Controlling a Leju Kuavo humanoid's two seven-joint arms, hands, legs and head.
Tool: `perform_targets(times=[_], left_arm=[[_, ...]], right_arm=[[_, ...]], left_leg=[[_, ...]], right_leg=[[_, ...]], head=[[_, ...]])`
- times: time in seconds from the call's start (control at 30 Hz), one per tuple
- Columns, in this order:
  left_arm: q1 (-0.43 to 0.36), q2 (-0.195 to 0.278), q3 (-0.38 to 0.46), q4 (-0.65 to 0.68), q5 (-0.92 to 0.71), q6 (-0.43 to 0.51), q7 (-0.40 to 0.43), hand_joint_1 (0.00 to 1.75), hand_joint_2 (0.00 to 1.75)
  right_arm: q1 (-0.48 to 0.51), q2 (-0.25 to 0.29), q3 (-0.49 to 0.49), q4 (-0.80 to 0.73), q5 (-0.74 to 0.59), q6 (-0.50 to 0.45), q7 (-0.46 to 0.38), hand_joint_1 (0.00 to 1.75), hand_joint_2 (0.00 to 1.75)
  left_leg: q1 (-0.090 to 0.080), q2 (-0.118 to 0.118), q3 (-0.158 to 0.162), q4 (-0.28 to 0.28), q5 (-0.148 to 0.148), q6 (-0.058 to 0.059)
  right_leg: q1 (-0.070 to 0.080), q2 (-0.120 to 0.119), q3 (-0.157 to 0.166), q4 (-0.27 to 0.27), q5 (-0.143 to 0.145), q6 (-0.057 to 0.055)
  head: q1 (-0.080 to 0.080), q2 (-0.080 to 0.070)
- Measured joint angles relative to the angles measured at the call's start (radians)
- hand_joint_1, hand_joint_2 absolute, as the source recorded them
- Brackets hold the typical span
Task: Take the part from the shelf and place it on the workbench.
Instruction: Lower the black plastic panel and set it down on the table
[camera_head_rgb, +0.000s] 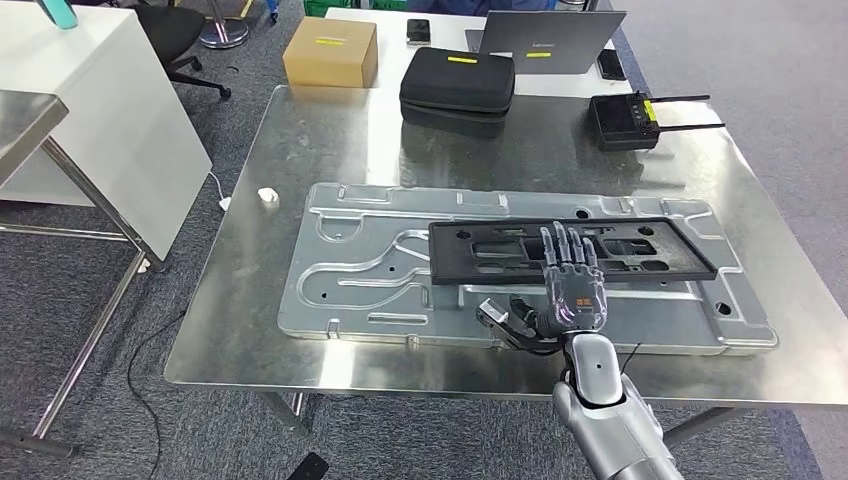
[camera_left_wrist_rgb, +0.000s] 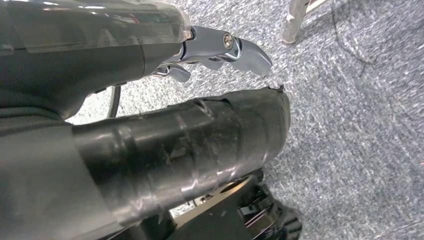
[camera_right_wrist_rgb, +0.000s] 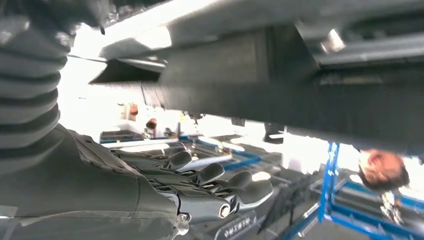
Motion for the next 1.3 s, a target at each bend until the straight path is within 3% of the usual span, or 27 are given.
perform_targets(times=[0.03,0.1,0.17,0.23,0.3,0.33,0.37,0.4,0.5,0.57,0.67,0.73,0.83,0.87,0.9,0.93,0.97,1.03,1.13,1.2,1.23,1.3], left_arm=[[0.000,0.000,0.000,0.000,0.003,0.001,-0.001,0.00,0.00],[0.002,0.000,0.000,0.000,0.010,0.002,-0.002,0.00,0.00],[0.004,0.001,0.000,0.000,0.016,0.006,-0.004,0.00,0.00],[0.004,0.002,0.001,0.000,0.025,0.012,-0.008,0.00,0.00],[0.008,0.004,0.002,0.000,0.036,0.018,-0.012,0.00,0.00],[0.011,0.006,0.002,0.000,0.041,0.020,-0.014,0.00,0.00],[0.016,0.008,0.003,0.000,0.047,0.024,-0.016,0.00,0.00],[0.021,0.010,0.005,0.000,0.052,0.027,-0.017,0.00,0.00],[0.027,0.017,0.009,0.000,0.065,0.037,-0.023,0.00,0.00],[0.028,0.019,0.013,0.000,0.072,0.043,-0.026,0.00,0.00],[0.036,0.020,0.024,0.000,0.086,0.057,-0.031,0.00,0.00],[0.039,0.021,0.029,0.000,0.093,0.067,-0.033,0.00,0.00],[0.043,0.021,0.035,0.000,0.101,0.077,-0.034,0.00,0.00],[0.045,0.021,0.038,0.000,0.101,0.083,-0.033,0.00,0.00],[0.046,0.021,0.041,0.000,0.102,0.091,-0.031,0.00,0.00],[0.047,0.021,0.044,0.000,0.103,0.102,-0.029,0.00,0.00],[0.048,0.021,0.047,0.000,0.104,0.114,-0.027,0.00,0.00],[0.050,0.021,0.051,0.000,0.104,0.131,-0.023,0.00,0.00],[0.052,0.021,0.052,0.000,0.102,0.148,-0.020,0.00,0.00],[0.053,0.020,0.053,0.000,0.101,0.154,-0.019,0.00,0.00],[0.053,0.020,0.053,0.000,0.101,0.156,-0.019,0.00,0.00],[0.055,0.020,0.053,0.000,0.101,0.159,-0.019,0.00,0.00]], right_arm=[[0.009,-0.004,0.000,-0.024,0.001,0.006,0.000,0.00,0.00],[0.027,-0.014,0.001,-0.071,0.002,0.024,0.000,0.00,0.87],[0.050,-0.025,0.002,-0.124,-0.001,0.050,0.001,0.00,1.75],[0.075,-0.040,0.003,-0.189,-0.007,0.081,0.005,0.00,1.75],[0.107,-0.066,0.004,-0.260,-0.011,0.112,0.012,0.00,1.75],[0.128,-0.084,0.004,-0.299,-0.014,0.128,0.016,0.00,1.75],[0.152,-0.104,0.004,-0.342,-0.019,0.145,0.019,0.00,1.75],[0.178,-0.127,0.004,-0.389,-0.026,0.163,0.022,0.00,1.75],[0.245,-0.196,-0.001,-0.520,-0.057,0.195,0.023,0.00,1.75],[0.290,-0.236,-0.013,-0.594,-0.077,0.191,0.023,0.00,1.75],[0.378,-0.276,-0.046,-0.707,-0.107,0.156,0.025,0.00,1.75],[0.439,-0.289,-0.079,-0.780,-0.124,0.115,0.024,0.00,1.75],[0.513,-0.293,-0.130,-0.867,-0.143,0.060,0.018,0.00,0.44],[0.532,-0.292,-0.140,-0.886,-0.152,0.046,0.014,0.00,0.00],[0.549,-0.290,-0.149,-0.904,-0.166,0.025,0.006,0.00,0.00],[0.563,-0.283,-0.157,-0.924,-0.189,-0.003,-0.011,0.00,0.00],[0.575,-0.271,-0.167,-0.946,-0.221,-0.036,-0.040,0.00,0.00],[0.588,-0.224,-0.190,-0.990,-0.316,-0.083,-0.141,0.00,0.00],[0.601,-0.135,-0.216,-1.033,-0.452,-0.101,-0.299,0.00,0.00],[0.606,-0.087,-0.228,-1.051,-0.489,-0.101,-0.343,0.00,0.00],[0.607,-0.068,-0.234,-1.058,-0.500,-0.102,-0.355,0.00,0.00],[0.610,-0.034,-0.242,-1.067,-0.543,-0.102,-0.383,0.00,0.00]], left_leg=[[-0.001,0.000,0.000,-0.001,-0.001,-0.003],[-0.001,0.001,0.001,-0.006,-0.001,-0.012],[-0.001,0.002,0.002,-0.004,-0.009,-0.022],[-0.003,0.003,-0.022,0.055,-0.048,-0.030],[-0.002,0.003,-0.081,0.178,-0.107,-0.034],[-0.002,0.003,-0.109,0.232,-0.125,-0.036],[-0.001,0.003,-0.124,0.258,-0.124,-0.037],[-0.001,0.003,-0.121,0.246,-0.105,-0.037],[-0.003,0.003,-0.039,0.069,-0.014,-0.027],[-0.005,0.002,-0.011,0.009,-0.003,-0.017],[-0.006,0.000,-0.005,0.000,0.000,-0.001],[-0.002,0.000,0.000,-0.010,0.004,0.010],[-0.002,0.002,0.001,-0.013,0.004,0.017],[-0.002,0.002,0.001,-0.013,0.003,0.017],[-0.002,0.002,0.002,-0.013,0.002,0.017],[-0.002,0.002,0.004,-0.013,0.001,0.016],[-0.002,0.002,0.007,-0.013,0.000,0.014],[-0.005,0.001,0.011,-0.013,-0.003,0.006],[-0.007,0.002,0.016,-0.016,-0.005,-0.012],[-0.006,0.003,0.015,-0.004,-0.018,-0.024],[-0.006,0.003,0.004,0.024,-0.038,-0.028],[-0.005,0.003,-0.046,0.139,-0.104,-0.032]], right_leg=[[0.006,-0.001,0.016,-0.037,0.012,-0.007],[0.012,-0.003,0.021,-0.055,0.014,-0.011],[0.006,-0.003,0.030,-0.069,0.018,-0.017],[-0.002,-0.005,0.041,-0.084,0.022,-0.023],[0.000,-0.007,0.043,-0.084,0.019,-0.027],[0.000,-0.008,0.043,-0.082,0.017,-0.029],[0.001,-0.008,0.043,-0.080,0.015,-0.029],[0.001,-0.008,0.044,-0.077,0.011,-0.028],[0.003,-0.005,0.045,-0.060,-0.003,-0.016],[0.006,-0.005,0.043,-0.053,-0.009,-0.006],[0.004,-0.005,0.046,-0.053,-0.014,0.010],[0.001,-0.004,0.026,-0.004,-0.050,0.020],[-0.004,-0.003,-0.061,0.178,-0.138,0.032],[-0.005,-0.003,-0.079,0.213,-0.143,0.034],[-0.006,-0.003,-0.078,0.209,-0.130,0.035],[-0.007,-0.003,-0.056,0.165,-0.099,0.033],[-0.007,-0.003,-0.020,0.093,-0.062,0.030],[-0.002,-0.003,0.042,-0.029,-0.020,0.021],[0.005,0.000,0.056,-0.063,-0.017,0.005],[0.001,-0.001,0.063,-0.072,-0.012,-0.009],[-0.002,-0.002,0.066,-0.077,-0.009,-0.017],[-0.002,-0.003,0.068,-0.079,-0.007,-0.026]], head=[[0.000,0.000],[0.000,0.000],[-0.001,0.000],[-0.002,0.000],[-0.002,0.000],[-0.002,0.000],[-0.002,0.000],[-0.003,0.000],[-0.002,0.000],[-0.001,0.000],[0.000,0.000],[0.000,0.000],[0.001,0.000],[0.001,0.000],[0.001,0.000],[0.001,0.000],[0.001,0.000],[0.001,0.000],[0.000,0.000],[0.000,0.000],[-0.001,0.000],[-0.002,0.000]])
